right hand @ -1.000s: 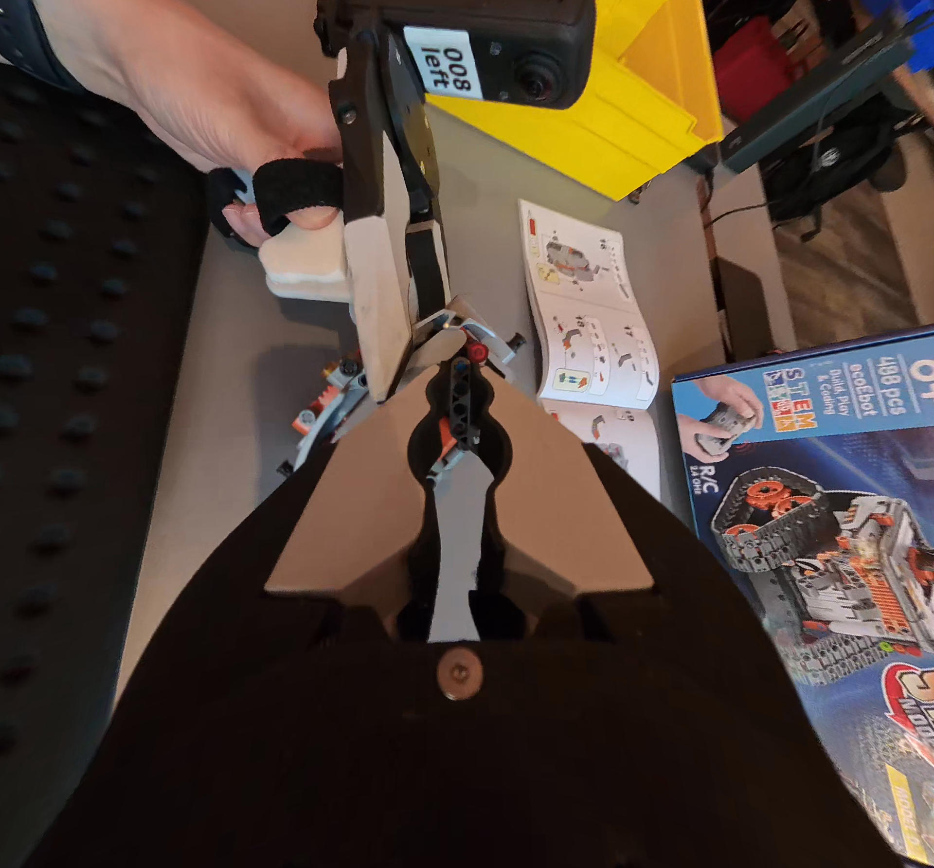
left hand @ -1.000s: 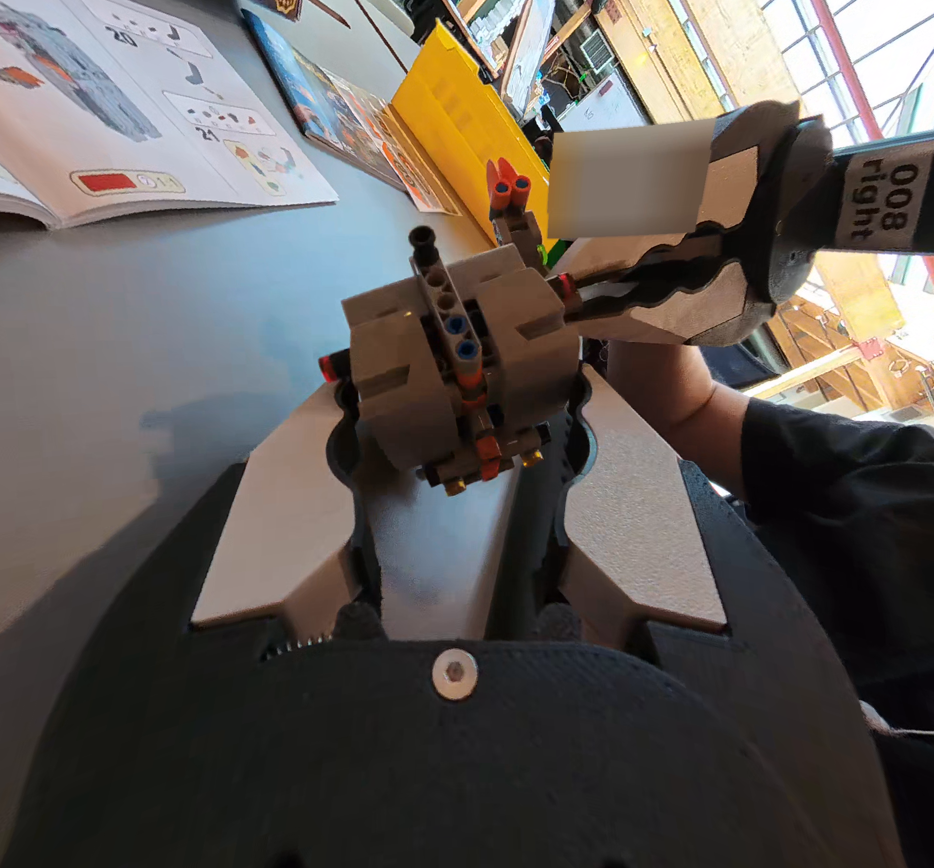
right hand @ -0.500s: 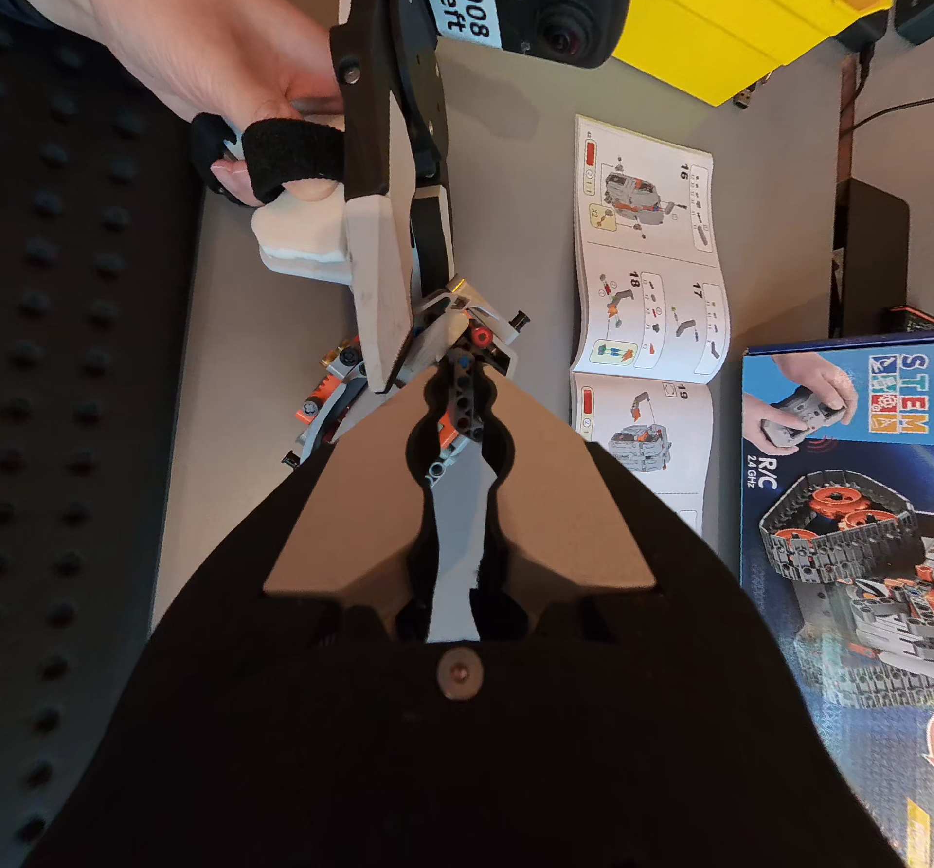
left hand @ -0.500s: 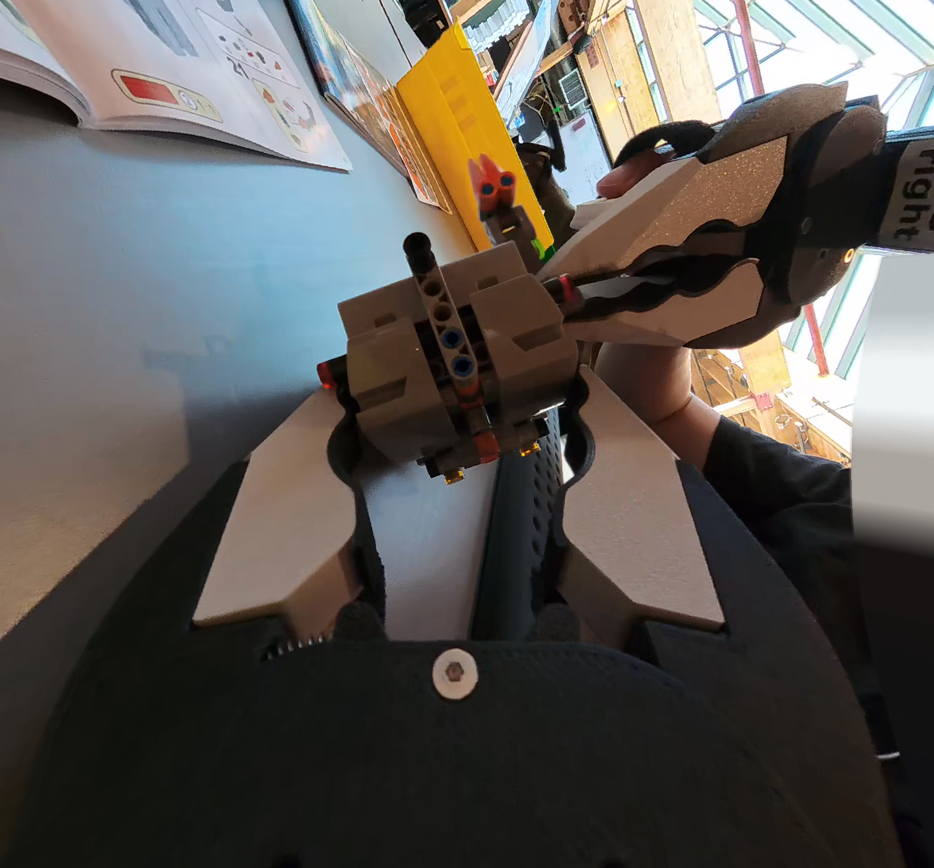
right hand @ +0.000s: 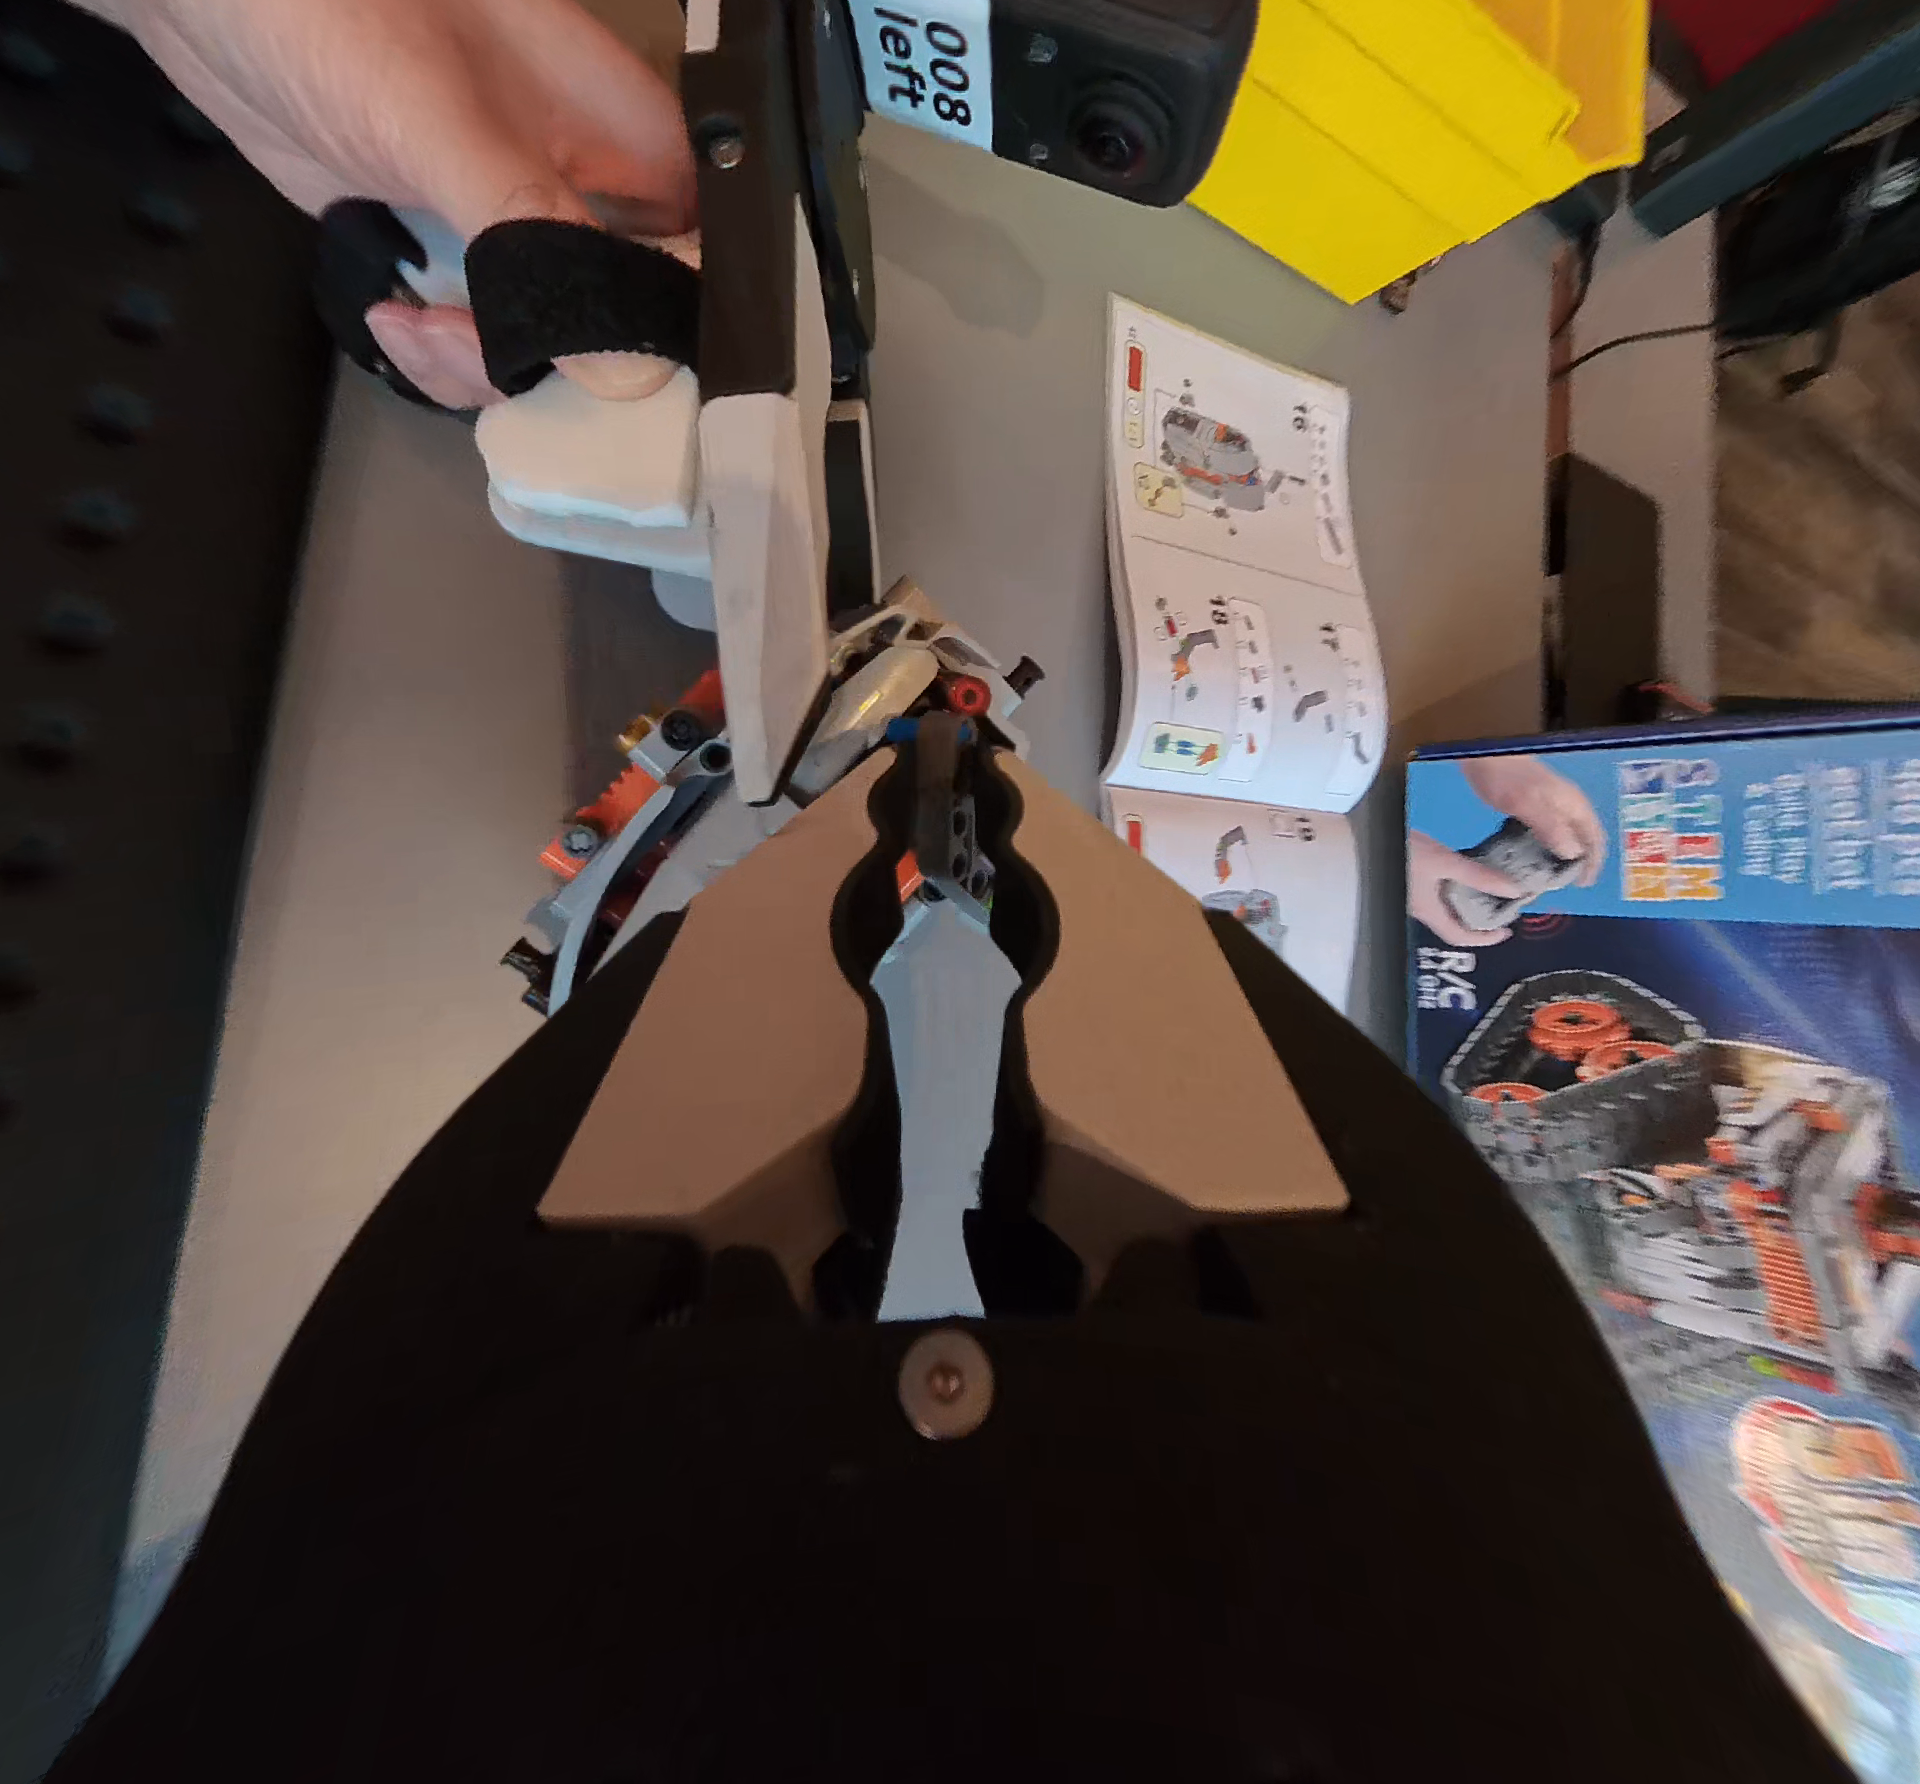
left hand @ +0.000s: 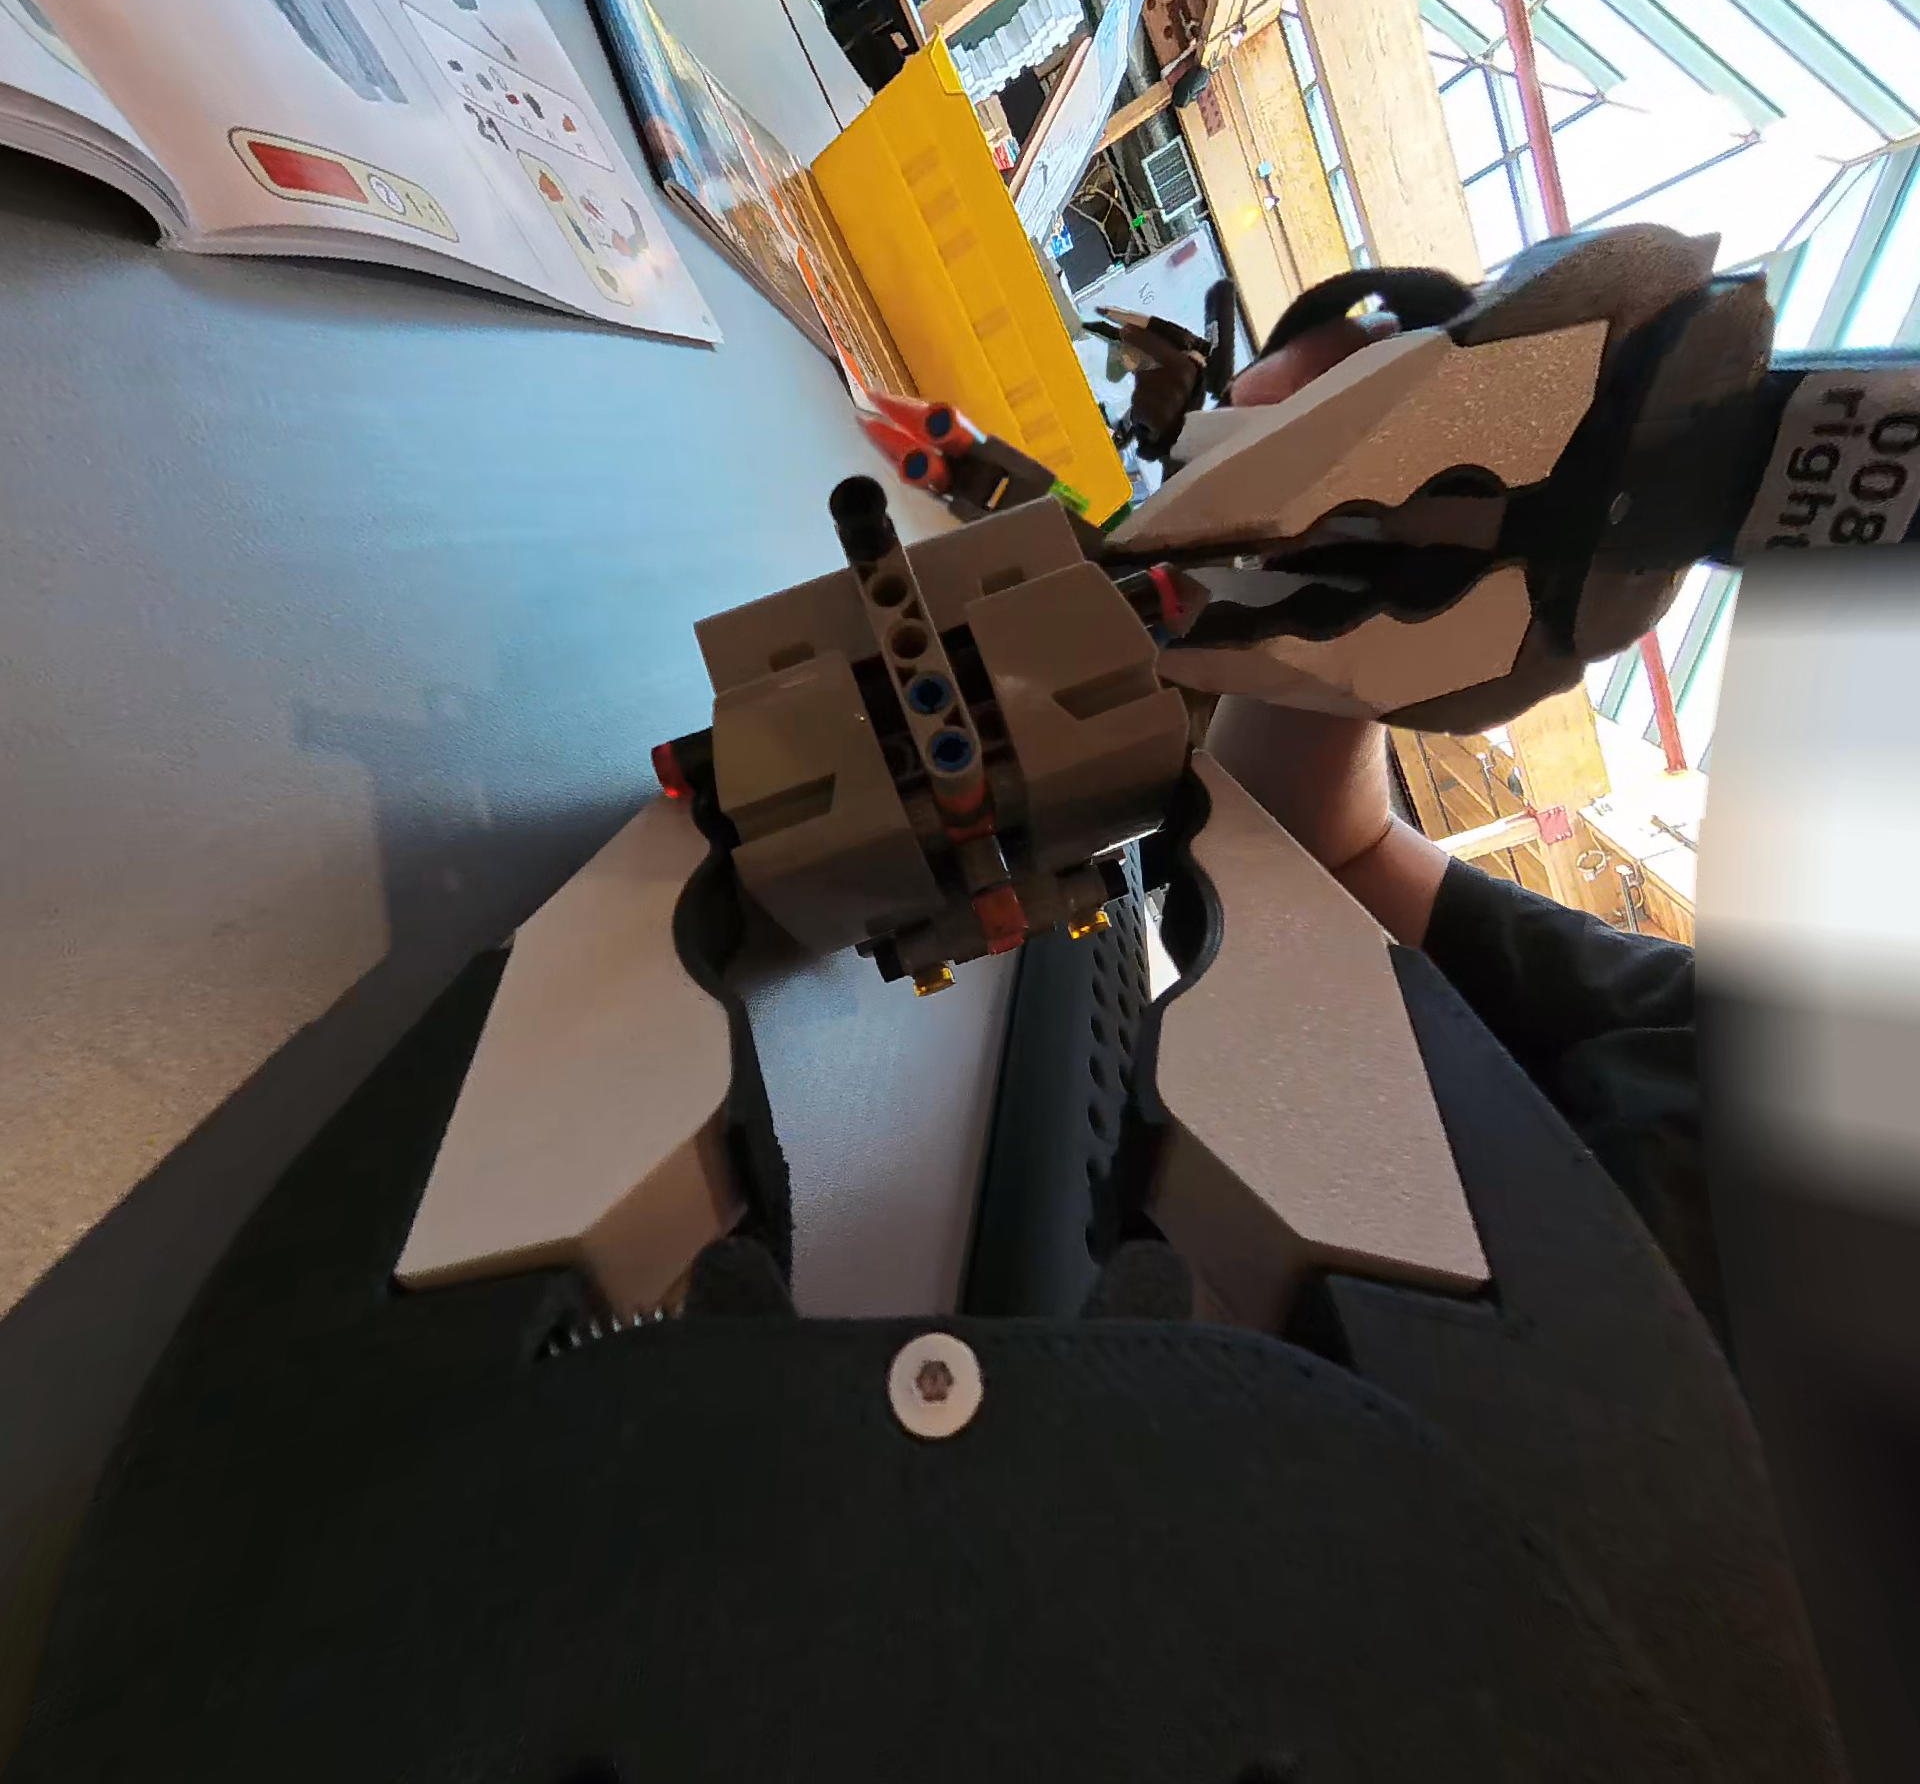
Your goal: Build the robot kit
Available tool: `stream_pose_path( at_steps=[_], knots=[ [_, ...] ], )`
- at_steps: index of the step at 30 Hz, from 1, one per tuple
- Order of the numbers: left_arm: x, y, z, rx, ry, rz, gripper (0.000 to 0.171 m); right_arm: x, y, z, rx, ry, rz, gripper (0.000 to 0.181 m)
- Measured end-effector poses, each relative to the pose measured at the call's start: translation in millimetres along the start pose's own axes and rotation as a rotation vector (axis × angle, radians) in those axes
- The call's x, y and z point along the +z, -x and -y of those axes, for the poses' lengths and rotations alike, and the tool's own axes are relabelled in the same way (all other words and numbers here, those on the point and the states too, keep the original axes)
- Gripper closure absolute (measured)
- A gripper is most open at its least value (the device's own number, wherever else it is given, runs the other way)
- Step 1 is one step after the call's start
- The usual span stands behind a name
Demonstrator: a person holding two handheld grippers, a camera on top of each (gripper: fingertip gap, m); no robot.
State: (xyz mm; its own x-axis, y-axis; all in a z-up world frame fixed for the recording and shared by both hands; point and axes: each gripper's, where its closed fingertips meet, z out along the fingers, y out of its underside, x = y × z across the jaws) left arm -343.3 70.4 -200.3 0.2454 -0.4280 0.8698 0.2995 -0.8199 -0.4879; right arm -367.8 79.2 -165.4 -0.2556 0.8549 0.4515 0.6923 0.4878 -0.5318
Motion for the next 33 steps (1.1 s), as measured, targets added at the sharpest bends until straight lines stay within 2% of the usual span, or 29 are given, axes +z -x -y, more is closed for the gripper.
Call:
stream_pose_path(
  at_steps=[7,11,16,23,26,29,33],
  knots=[
    [-1.3,-1.5,-0.5,0.032,0.007,0.011,0.090,-6.1,0.5,9.5,-0.196,-0.020,-0.203,0.171],
    [-3.2,-11.3,1.6,0.284,0.020,0.102,0.090,-23.3,0.9,16.5,-0.169,-0.122,-0.322,0.171],
    [-2.8,-22.2,4.6,0.659,0.028,0.298,0.090,-54.7,5.3,6.1,-0.049,-0.255,-0.474,0.171],
    [22.4,-30.3,-9.1,0.900,0.134,0.409,0.090,-84.8,3.3,-26.6,0.110,-0.362,-0.607,0.171],
    [29.5,-31.0,-14.2,0.965,0.149,0.443,0.090,-94.2,4.3,-26.0,0.088,-0.383,-0.644,0.171],
    [32.8,-32.2,-15.0,0.957,0.144,0.449,0.090,-101.9,6.4,-20.6,0.052,-0.401,-0.674,0.171],
    [15.8,-53.8,-4.6,0.934,0.116,0.440,0.062,-108.6,9.9,-13.6,0.065,-0.441,-0.654,0.171]
  ],
)
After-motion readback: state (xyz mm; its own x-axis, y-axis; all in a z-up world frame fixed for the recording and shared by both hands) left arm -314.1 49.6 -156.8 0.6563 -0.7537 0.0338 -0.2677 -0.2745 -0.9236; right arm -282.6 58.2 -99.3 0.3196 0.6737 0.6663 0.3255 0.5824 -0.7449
